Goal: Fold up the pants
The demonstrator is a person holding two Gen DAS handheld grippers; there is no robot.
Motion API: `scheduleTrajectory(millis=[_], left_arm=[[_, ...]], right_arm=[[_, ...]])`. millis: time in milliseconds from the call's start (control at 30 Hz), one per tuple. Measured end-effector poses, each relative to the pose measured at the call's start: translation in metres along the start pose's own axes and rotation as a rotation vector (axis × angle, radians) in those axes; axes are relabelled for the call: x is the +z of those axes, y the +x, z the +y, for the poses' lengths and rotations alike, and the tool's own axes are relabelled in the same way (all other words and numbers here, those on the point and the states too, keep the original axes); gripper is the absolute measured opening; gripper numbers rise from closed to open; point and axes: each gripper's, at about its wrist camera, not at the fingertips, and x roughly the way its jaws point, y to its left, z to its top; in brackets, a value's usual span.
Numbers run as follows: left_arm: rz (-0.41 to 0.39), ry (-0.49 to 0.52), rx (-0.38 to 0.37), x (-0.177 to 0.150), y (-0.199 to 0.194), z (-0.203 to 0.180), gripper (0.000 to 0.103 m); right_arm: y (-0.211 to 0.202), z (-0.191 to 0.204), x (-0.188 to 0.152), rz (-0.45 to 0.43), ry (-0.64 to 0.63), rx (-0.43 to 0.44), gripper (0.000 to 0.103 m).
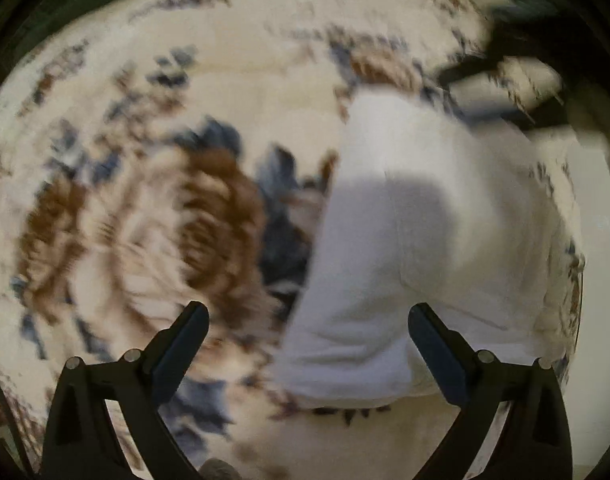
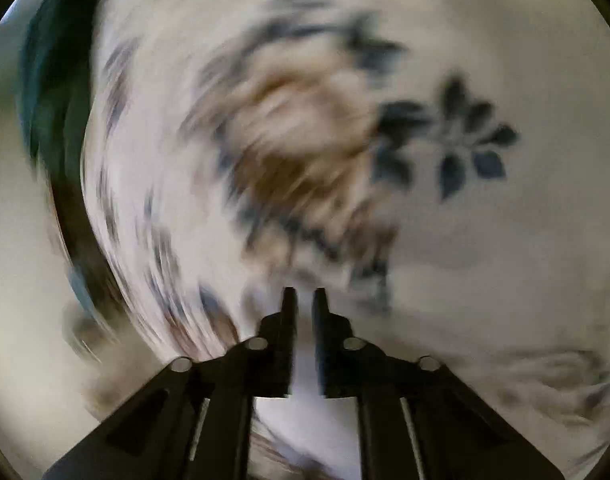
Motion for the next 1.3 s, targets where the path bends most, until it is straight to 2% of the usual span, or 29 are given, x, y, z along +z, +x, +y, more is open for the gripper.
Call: scheduleTrajectory(millis=[33, 67, 133, 167, 233, 300, 400, 467, 533, 600, 633, 667, 700, 767, 867, 933, 1033, 1100, 1133, 1167, 1300], left_arm=[[-0.018, -0.006, 0.003, 0.003, -0.009, 0.006, 0.103], [-0.037, -0.017, 0.008, 0.007, -0.018, 0.013, 0.103], [-0.048, -0.026, 0.022, 0.012, -0.026, 0.021, 0.103], [-0.05, -0.023, 0.031, 0.014, -0.027, 0.023, 0.103], [-0.047, 0.004, 0.072, 0.014, -0.027, 0.022, 0.103], [-0.065, 0.071, 0.134, 0.01, -0.031, 0.011, 0.103], [-0.063, 0.145, 0.195, 0.005, -0.025, -0.01, 0.103], [-0.024, 0.165, 0.18, 0.002, -0.016, -0.019, 0.103], [0.011, 0.179, 0.18, -0.002, -0.007, -0.027, 0.103], [0.038, 0.189, 0.169, -0.006, 0.001, -0.035, 0.103], [0.049, 0.191, 0.166, -0.007, 0.003, -0.039, 0.103], [0.064, 0.193, 0.152, -0.008, 0.005, -0.042, 0.103], [0.07, 0.196, 0.149, -0.01, 0.006, -0.046, 0.103], [0.079, 0.213, 0.149, -0.012, 0.007, -0.053, 0.103], [0.093, 0.249, 0.167, -0.014, 0.007, -0.063, 0.103], [0.101, 0.275, 0.169, -0.014, 0.006, -0.068, 0.103], [0.114, 0.282, 0.134, -0.01, 0.001, -0.07, 0.103], [0.129, 0.238, 0.072, -0.002, -0.002, -0.064, 0.103], [0.133, 0.209, 0.042, 0.003, -0.003, -0.06, 0.103], [0.134, 0.174, 0.011, 0.009, -0.004, -0.054, 0.103], [0.142, 0.08, -0.078, 0.037, 0.007, -0.042, 0.103]], right_arm=[[-0.012, 0.006, -0.016, -0.037, -0.051, -0.033, 0.074], [-0.029, 0.008, -0.034, -0.104, -0.084, -0.092, 0.084], [-0.057, 0.0, -0.077, -0.244, -0.104, -0.183, 0.084], [-0.066, -0.009, -0.097, -0.272, -0.087, -0.214, 0.084], [-0.08, -0.044, -0.141, -0.298, 0.056, -0.256, 0.084], [-0.076, -0.072, -0.179, -0.306, 0.21, -0.203, 0.084], [-0.055, -0.122, -0.238, -0.328, 0.447, -0.07, 0.084], [-0.027, -0.14, -0.257, -0.319, 0.538, -0.008, 0.084], [-0.006, -0.148, -0.265, -0.323, 0.582, 0.045, 0.084], [0.008, -0.148, -0.263, -0.345, 0.566, 0.061, 0.084], [0.011, -0.145, -0.263, -0.363, 0.543, 0.074, 0.074], [0.017, -0.141, -0.262, -0.372, 0.532, 0.078, 0.053], [0.018, -0.136, -0.262, -0.369, 0.518, 0.062, 0.05], [0.012, -0.124, -0.265, -0.391, 0.451, -0.011, 0.036], [0.009, -0.124, -0.271, -0.409, 0.407, -0.103, 0.035], [0.02, -0.134, -0.268, -0.362, 0.394, -0.132, 0.035], [0.023, -0.132, -0.256, -0.31, 0.329, -0.124, 0.042], [0.008, -0.134, -0.256, -0.309, 0.318, -0.048, 0.061], [0.0, -0.137, -0.259, -0.323, 0.329, -0.014, 0.083], [-0.01, -0.143, -0.262, -0.351, 0.349, 0.02, 0.091], [-0.027, -0.171, -0.26, -0.424, 0.405, 0.128, 0.093]])
